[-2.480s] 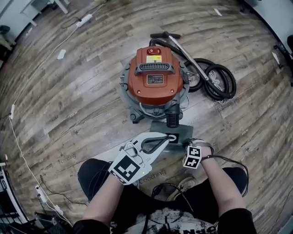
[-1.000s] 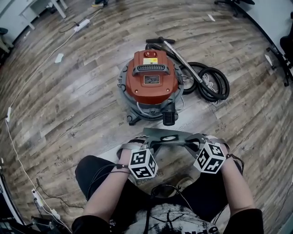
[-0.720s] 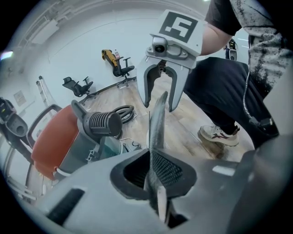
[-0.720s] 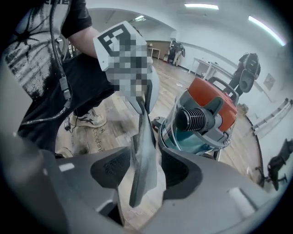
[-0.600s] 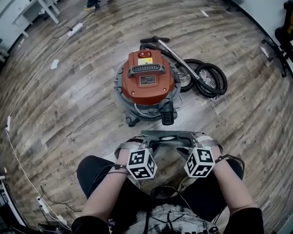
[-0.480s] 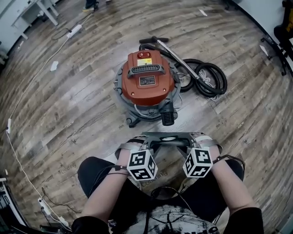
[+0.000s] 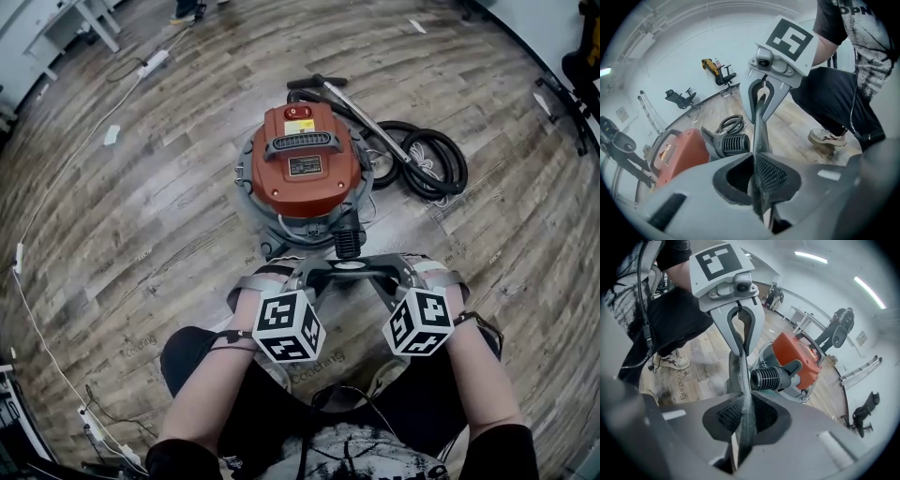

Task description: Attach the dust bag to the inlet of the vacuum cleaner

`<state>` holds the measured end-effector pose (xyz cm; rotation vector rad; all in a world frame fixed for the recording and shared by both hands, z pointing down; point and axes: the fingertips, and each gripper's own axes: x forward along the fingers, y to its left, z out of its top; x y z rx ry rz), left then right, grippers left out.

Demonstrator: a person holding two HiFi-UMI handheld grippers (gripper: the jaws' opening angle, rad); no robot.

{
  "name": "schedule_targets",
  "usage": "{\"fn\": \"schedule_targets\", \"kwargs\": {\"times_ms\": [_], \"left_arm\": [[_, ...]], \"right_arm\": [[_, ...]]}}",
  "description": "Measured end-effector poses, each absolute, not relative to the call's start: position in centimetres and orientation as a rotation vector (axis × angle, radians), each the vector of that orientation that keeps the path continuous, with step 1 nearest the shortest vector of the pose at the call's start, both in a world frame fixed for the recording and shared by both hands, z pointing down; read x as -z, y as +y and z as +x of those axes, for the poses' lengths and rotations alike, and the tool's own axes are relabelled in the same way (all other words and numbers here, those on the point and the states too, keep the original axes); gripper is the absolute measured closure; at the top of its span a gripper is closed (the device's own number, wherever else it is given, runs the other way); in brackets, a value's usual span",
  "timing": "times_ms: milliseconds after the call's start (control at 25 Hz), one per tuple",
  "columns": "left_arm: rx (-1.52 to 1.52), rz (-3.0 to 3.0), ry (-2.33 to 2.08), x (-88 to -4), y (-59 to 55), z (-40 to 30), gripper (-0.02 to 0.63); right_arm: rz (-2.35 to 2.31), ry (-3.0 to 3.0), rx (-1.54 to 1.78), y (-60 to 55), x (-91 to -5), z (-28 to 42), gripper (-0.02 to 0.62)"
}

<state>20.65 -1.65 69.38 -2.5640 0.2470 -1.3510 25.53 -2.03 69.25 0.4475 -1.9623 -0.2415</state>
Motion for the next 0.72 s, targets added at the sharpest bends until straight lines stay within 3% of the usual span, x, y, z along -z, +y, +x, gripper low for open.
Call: {"fn": "schedule_targets", "kwargs": {"times_ms": [720], "left_arm": [[1.32, -2.658, 0.373, -70.4, -4.0, 19.5, 0.578]], "right_arm": [[0.369, -1.856, 0.423, -4.8, -67.4, 23.9, 0.551]]}}
